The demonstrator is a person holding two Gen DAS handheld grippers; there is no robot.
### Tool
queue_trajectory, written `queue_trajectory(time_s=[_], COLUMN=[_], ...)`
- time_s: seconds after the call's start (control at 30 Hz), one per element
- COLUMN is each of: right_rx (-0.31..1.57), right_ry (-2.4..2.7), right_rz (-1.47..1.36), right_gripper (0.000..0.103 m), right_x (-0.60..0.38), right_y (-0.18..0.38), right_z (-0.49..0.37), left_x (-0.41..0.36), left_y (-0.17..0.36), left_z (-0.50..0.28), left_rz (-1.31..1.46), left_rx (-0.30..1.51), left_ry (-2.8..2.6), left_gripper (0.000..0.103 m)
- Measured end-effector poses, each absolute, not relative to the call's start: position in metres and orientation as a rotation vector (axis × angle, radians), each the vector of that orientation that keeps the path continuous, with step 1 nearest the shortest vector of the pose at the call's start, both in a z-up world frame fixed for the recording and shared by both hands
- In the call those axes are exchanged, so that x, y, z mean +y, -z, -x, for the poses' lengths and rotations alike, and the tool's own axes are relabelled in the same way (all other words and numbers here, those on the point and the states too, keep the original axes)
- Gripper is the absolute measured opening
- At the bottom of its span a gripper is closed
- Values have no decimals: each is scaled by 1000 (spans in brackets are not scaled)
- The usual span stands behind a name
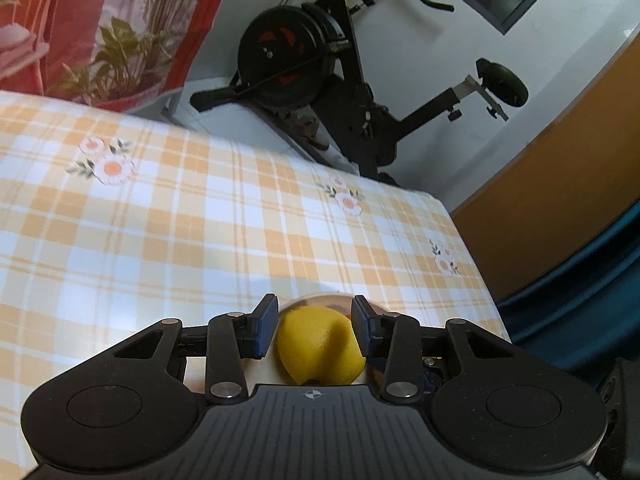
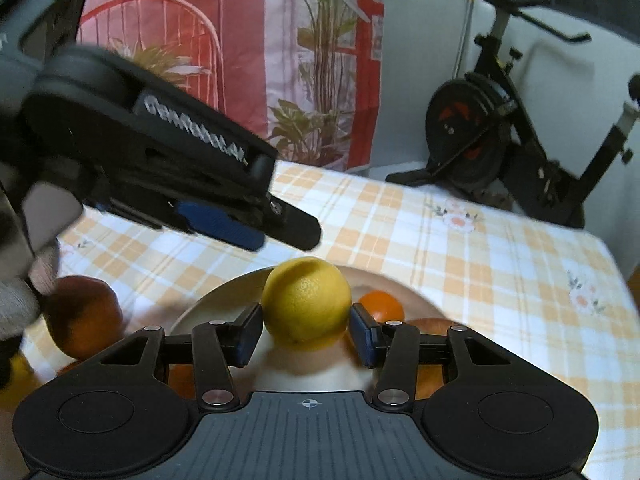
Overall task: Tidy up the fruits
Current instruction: 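Carry the yellow grapefruit onto the plate and open the left gripper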
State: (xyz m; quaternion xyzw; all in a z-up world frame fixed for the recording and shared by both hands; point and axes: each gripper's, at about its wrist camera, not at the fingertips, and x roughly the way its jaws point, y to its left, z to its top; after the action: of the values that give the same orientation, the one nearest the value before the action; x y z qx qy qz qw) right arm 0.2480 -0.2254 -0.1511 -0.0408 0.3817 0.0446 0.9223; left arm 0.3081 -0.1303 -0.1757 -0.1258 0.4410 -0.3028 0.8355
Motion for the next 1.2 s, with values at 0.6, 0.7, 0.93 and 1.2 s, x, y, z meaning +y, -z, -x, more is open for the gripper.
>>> queue_trajectory(time_s=[0.6,0.7,0.93,1.2], right_rx=[674,623,526,515], right_ry=[-125,-147,-181,-226], right_rz=[25,-19,-73,-97], right_gripper=[45,46,46,46], right_x=[-219,-218,-209,-203], right_y=[135,135,143,153], right_z=[-208,-186,-137,-105], left_x=[-84,-77,-62,-31], left_y=[134,127,117,118], left_z=[-258,-247,-218,-182], left_rz=[220,194,132,101], left_rx=[807,776,719,676], left_ry=[584,575,540,459], left_gripper=[42,42,42,42])
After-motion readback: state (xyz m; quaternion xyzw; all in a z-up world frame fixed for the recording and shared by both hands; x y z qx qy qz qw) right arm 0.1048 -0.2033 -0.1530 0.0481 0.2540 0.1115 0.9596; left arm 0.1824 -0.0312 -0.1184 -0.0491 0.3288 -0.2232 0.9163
